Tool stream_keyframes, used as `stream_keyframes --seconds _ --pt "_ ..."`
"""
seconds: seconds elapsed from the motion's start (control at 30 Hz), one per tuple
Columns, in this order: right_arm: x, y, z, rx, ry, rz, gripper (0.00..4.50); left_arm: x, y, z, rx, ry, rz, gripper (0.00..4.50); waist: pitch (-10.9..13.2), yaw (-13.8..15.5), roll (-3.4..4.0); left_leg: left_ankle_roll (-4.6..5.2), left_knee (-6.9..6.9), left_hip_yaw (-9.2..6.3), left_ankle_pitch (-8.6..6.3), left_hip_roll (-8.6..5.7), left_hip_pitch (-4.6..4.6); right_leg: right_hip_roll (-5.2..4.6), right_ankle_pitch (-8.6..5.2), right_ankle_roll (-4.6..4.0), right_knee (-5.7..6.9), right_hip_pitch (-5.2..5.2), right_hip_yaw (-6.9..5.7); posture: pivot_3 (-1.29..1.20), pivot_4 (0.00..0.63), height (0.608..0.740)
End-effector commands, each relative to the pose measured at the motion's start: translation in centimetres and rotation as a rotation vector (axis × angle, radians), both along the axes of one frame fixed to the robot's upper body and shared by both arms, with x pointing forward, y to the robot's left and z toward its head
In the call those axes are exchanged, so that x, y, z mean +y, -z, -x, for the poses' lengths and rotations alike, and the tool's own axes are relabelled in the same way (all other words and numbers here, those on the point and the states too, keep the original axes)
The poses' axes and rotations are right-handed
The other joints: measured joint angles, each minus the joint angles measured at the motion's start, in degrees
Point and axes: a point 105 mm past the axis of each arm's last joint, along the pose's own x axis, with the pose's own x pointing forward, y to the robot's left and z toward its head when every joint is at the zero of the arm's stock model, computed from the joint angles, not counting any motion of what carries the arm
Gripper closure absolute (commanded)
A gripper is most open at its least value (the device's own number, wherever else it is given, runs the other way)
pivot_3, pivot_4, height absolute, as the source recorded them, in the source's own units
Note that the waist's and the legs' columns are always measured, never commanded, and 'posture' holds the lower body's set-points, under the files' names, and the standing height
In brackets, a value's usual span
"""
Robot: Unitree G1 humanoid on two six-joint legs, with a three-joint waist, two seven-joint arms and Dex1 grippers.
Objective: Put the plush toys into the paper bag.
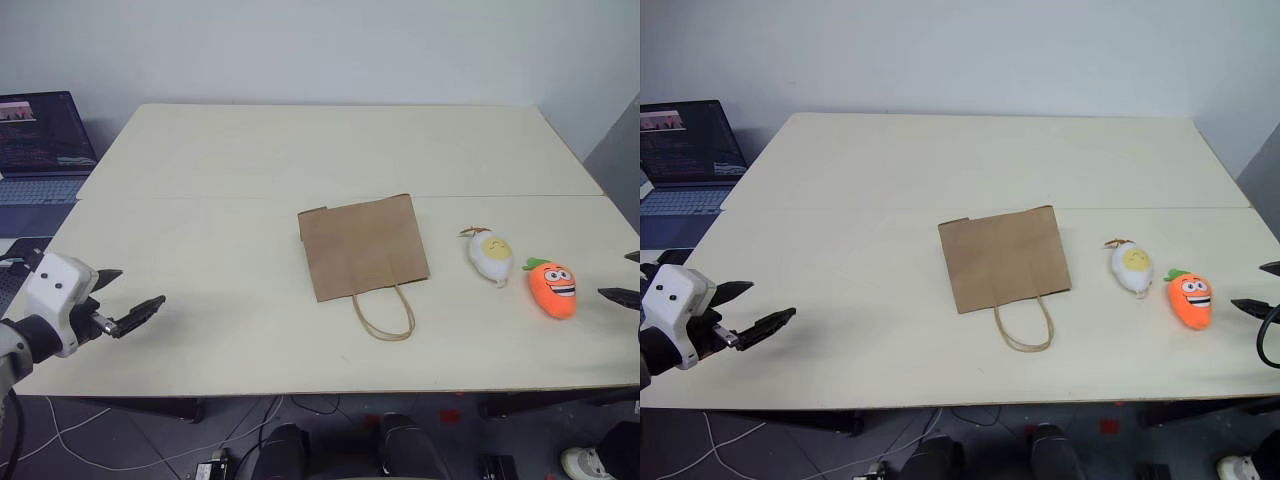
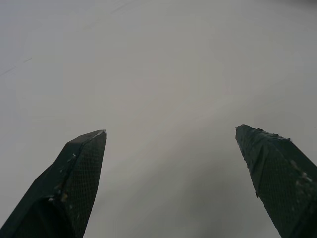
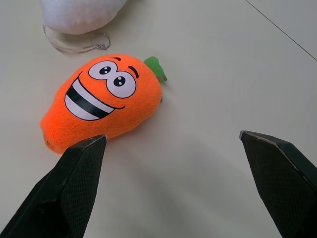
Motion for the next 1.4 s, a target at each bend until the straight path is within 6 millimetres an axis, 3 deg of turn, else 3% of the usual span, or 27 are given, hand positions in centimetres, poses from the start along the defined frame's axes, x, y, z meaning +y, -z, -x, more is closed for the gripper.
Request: stream_keyframes --seconds 0.03,0.57,0.77,0.93,1.07,1.2,1.4 --pt "-0.1 -1.7 -0.1 -0.047 -0.009 0.025 0.0 0.2 -1.0 -0.1 -0.043 -0.01 -0.001 0.05 0.0 -0.02 0.0 0.0 0.0 0.0 0.0 0.0 0.0 0.0 0.0 0.0 0.0 0.0 0.0 0.0 0.15 0.74" --pt "0.2 -2.2 -0.4 -0.086 -0.006 0.003 0.0 -2.0 -2.2 0.2 -0.122 0.142 0.057 0.05 0.0 0.0 0.0 0.0 0.0 0.0 0.0 -0.02 0.01 -0.02 0.0 0.0 0.03 0.0 0.0 0.0 0.15 0.74" --pt "1.7 -5.0 -1.3 -0.219 -0.039 -0.038 0.0 -5.8 -2.0 -0.2 -0.076 0.315 0.062 0.05 0.0 0.02 0.01 0.0 0.02 0.0 0.0 -0.02 0.01 -0.02 0.0 0.0 0.05 0.01 0.01 0.0 0.15 0.74" --pt "4.7 -6.6 -0.5 -0.234 -0.161 -0.037 0.0 -11.1 -2.4 -1.2 -0.098 0.498 0.039 0.05 0.0 0.34 0.01 0.0 0.04 -0.11 0.0 -0.03 -0.02 -0.01 0.01 0.01 0.09 0.02 -0.05 0.0 0.15 0.74" --pt "9.1 -7.3 1.2 -0.18 -0.305 -0.069 0.0 -15.7 -2.6 -1.2 -0.085 0.683 0.005 0.05 0.0 1.0 0.02 0.0 0.04 -0.25 0.0 -0.05 -0.07 0.0 0.0 0.01 0.13 0.01 -0.1 0.0 0.15 0.74" --pt "13.3 -6.2 3.6 -0.07 -0.436 -0.105 0.0 -19.5 -1.1 -0.6 -0.035 0.884 -0.052 0.05 -0.01 1.28 0.03 0.0 0.04 -0.28 0.0 -0.15 -0.06 0.07 0.0 0.01 0.14 0.03 -0.12 0.0 0.15 0.74" --pt "18.5 -4.4 6.0 -0.027 -0.55 -0.162 0.0 -23.8 0.2 -1.2 -0.013 1.027 -0.043 0.05 0.01 1.63 -0.02 0.0 0.15 -0.33 0.0 -0.17 -0.12 0.16 -0.01 0.04 0.11 0.06 -0.16 0.0 0.15 0.74"
